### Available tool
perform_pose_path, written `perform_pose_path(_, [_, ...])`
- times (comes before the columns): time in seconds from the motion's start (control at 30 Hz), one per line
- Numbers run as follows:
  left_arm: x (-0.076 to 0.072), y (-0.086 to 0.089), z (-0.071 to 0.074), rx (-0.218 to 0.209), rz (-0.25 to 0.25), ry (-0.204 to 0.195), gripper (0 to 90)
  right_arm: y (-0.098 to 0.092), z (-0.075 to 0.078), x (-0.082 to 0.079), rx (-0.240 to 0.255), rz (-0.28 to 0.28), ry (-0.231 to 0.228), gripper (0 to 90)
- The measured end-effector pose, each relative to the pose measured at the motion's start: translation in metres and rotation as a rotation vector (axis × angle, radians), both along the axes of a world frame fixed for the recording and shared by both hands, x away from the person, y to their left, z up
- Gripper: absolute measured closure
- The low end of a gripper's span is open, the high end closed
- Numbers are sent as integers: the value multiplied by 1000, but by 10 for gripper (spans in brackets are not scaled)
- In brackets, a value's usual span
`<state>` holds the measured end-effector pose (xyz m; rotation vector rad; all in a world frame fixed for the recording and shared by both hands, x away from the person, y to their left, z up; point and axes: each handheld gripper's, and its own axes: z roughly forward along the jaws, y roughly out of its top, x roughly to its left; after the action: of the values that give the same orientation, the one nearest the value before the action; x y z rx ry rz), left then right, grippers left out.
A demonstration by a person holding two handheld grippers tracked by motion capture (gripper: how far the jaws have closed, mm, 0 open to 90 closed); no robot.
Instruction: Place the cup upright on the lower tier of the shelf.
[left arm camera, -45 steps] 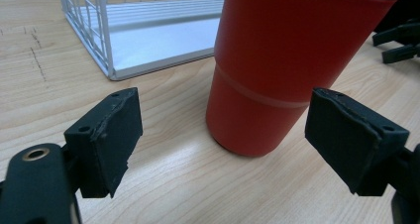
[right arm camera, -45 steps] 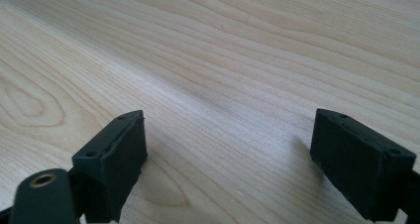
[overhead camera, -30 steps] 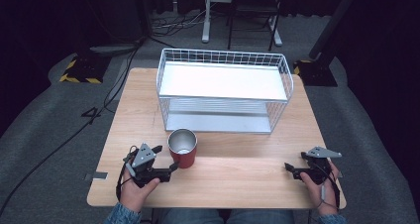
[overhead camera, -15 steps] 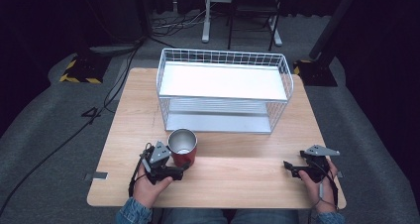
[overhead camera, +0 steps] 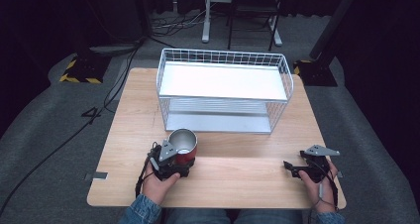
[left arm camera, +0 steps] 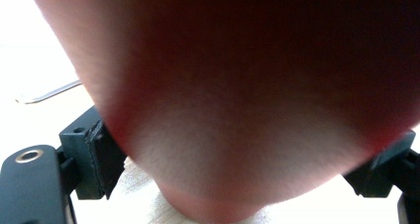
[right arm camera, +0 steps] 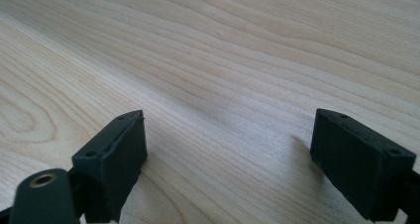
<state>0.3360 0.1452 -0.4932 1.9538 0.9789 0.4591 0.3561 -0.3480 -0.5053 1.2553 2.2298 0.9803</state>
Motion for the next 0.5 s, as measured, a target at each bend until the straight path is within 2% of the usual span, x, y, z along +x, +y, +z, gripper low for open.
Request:
perform_pose_path(0.17, [0, -5, -2, 20, 19, -6, 145, 0, 0, 0, 0, 1, 0, 147])
perform_pose_path(0.5, [0, -6, -2, 6, 30, 3, 159, 0, 0, 0, 0, 0, 0, 147])
